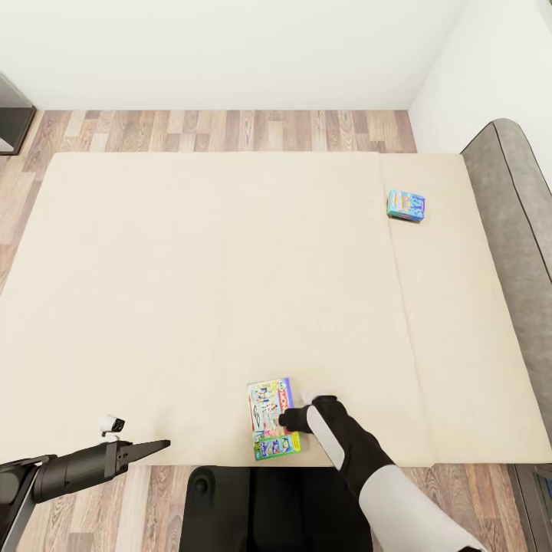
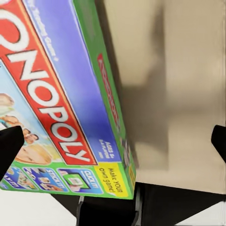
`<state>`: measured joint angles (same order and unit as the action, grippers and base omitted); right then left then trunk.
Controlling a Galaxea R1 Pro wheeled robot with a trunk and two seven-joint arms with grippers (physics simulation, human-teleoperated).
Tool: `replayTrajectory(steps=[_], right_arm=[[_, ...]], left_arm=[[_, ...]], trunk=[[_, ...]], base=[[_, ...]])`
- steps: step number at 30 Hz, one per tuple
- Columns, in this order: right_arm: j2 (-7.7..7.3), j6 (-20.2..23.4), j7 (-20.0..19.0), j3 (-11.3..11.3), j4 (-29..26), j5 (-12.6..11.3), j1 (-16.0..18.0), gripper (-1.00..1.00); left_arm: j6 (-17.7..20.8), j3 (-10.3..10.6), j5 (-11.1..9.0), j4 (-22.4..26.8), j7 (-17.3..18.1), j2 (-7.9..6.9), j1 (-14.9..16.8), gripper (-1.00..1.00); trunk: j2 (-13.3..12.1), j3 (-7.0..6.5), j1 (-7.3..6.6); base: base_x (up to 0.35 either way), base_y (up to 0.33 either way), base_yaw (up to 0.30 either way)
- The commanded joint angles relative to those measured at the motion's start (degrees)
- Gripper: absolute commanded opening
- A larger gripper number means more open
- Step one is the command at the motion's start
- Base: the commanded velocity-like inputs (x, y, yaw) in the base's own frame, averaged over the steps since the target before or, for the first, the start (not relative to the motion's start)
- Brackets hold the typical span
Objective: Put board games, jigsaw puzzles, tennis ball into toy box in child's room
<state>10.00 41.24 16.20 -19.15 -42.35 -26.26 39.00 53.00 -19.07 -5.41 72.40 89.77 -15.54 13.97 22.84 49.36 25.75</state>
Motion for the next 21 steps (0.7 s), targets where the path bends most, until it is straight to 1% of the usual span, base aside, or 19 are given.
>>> replayTrajectory(steps=[1, 3, 5, 6, 9, 10, 11, 13, 15, 21], right_arm=[[0.0, 1.0, 1.0, -0.1, -0.4, -0.4, 0.0, 1.0], [0.0, 1.8, 1.7, -0.1, -0.7, -0.3, 0.0, 1.0], [0.0, 2.6, 3.5, -0.1, -1.3, -0.3, 0.0, 1.0], [0.0, 3.0, 5.3, -0.1, -2.0, -0.4, 0.0, 1.0], [0.0, 3.4, 8.0, 0.0, -3.6, -0.6, 0.0, 1.0], [0.0, 3.8, 9.7, 0.0, -4.6, -0.8, 0.0, 1.0], [0.0, 4.1, 10.3, 0.0, -5.0, -0.8, 0.0, 1.0], [0.0, 4.8, 11.3, 0.0, -5.8, -1.0, 0.0, 1.0], [0.0, 6.7, 12.4, 0.0, -7.2, -1.2, 0.0, 1.0], [0.0, 7.7, 13.0, -0.1, -9.3, -1.3, 0.0, 1.0]], left_arm=[[0.6, 0.0, 0.0, 0.0, 0.2, -0.02, 0.0, 1.0], [0.6, 0.0, 0.0, 0.0, 0.2, -0.02, 0.0, 1.0], [0.6, 0.0, 0.0, 0.0, 0.2, -0.02, 0.0, 1.0], [0.6, 0.0, 0.0, 0.0, 0.2, -0.02, 0.0, 1.0], [0.6, 0.0, 0.0, 0.0, 0.2, -0.02, 0.0, 1.0], [0.6, 0.0, 0.0, 0.0, 0.2, -0.02, 0.0, 1.0], [0.6, 0.0, 0.0, 0.0, 0.2, -0.02, 0.0, 1.0], [0.6, 0.0, 0.0, 0.0, 0.2, -0.02, 0.0, 1.0], [0.6, 0.0, 0.0, 0.0, 0.2, -0.02, 0.0, 1.0], [0.6, 0.0, 0.0, 0.0, 0.2, -0.04, 0.0, 1.0]], trunk=[[0.1, 0.06, 0.03], [0.1, 0.06, 0.03], [0.1, 0.06, 0.03], [0.1, 0.06, 0.03], [0.1, 0.06, 0.03], [0.1, 0.06, 0.03], [0.1, 0.06, 0.03], [0.1, 0.06, 0.03], [0.1, 0.06, 0.03], [0.1, 0.06, 0.03]], base=[[0.0, 0.0, 0.0], [0.0, 0.0, 0.0], [0.0, 0.0, 0.0], [0.0, 0.0, 0.0], [0.0, 0.0, 0.0], [0.0, 0.0, 0.0], [0.0, 0.0, 0.0], [0.0, 0.0, 0.0], [0.0, 0.0, 0.0], [0.0, 0.0, 0.0]])
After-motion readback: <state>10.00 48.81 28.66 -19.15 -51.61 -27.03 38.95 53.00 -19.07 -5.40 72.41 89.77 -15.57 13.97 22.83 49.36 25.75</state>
